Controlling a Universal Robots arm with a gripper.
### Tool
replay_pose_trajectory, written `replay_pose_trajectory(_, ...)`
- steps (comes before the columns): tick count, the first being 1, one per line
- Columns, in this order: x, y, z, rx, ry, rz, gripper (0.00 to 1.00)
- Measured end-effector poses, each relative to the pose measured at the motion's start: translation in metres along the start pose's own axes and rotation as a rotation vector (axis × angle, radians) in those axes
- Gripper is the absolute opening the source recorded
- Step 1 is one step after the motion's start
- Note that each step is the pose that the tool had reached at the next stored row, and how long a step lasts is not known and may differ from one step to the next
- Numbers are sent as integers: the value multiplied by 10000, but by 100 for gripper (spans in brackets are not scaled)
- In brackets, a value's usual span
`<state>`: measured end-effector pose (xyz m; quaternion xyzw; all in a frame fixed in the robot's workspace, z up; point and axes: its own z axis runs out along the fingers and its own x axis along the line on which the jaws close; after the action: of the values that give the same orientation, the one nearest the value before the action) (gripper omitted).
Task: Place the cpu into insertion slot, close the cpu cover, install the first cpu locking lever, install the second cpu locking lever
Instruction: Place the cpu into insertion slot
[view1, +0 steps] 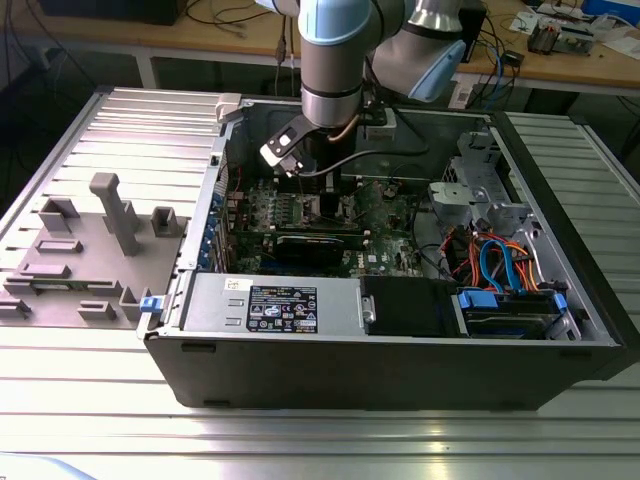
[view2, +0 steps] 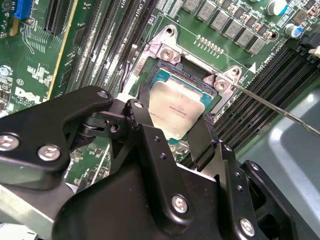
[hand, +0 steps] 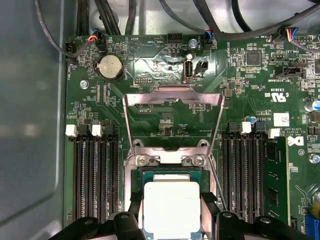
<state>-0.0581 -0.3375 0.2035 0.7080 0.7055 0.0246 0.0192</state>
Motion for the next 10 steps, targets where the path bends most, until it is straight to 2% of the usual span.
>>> replay_pose_trajectory(10, 3, -5, 47, 4, -1, 0, 54)
